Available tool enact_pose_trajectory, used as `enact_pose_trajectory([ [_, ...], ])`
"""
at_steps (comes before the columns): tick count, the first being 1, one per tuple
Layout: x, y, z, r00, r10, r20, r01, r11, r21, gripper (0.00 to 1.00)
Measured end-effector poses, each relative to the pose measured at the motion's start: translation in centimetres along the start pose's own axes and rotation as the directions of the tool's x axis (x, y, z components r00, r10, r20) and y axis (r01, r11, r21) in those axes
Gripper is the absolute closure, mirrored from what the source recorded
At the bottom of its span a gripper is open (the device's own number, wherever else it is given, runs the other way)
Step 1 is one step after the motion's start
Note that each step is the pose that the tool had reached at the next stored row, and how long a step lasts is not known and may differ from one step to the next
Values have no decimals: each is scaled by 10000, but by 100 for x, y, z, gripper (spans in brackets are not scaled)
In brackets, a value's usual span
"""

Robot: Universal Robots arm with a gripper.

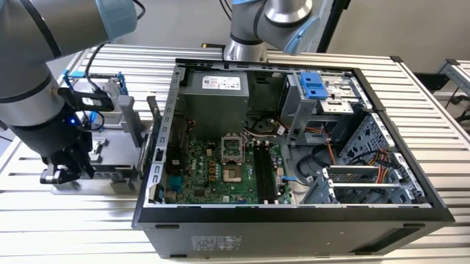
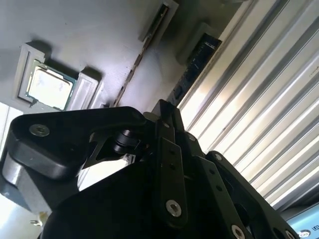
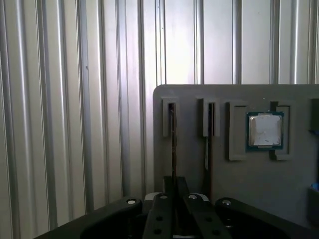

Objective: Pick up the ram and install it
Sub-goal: 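Pick up the ram and move it above insertion slot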

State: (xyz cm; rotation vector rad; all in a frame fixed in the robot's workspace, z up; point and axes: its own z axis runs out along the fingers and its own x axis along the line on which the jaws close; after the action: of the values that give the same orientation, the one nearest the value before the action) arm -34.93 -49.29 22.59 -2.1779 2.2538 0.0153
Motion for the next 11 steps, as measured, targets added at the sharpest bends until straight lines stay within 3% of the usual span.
enact_pose_trajectory([
  [11,-3,2,-205,10000,1,0,-1,10000,6,100],
])
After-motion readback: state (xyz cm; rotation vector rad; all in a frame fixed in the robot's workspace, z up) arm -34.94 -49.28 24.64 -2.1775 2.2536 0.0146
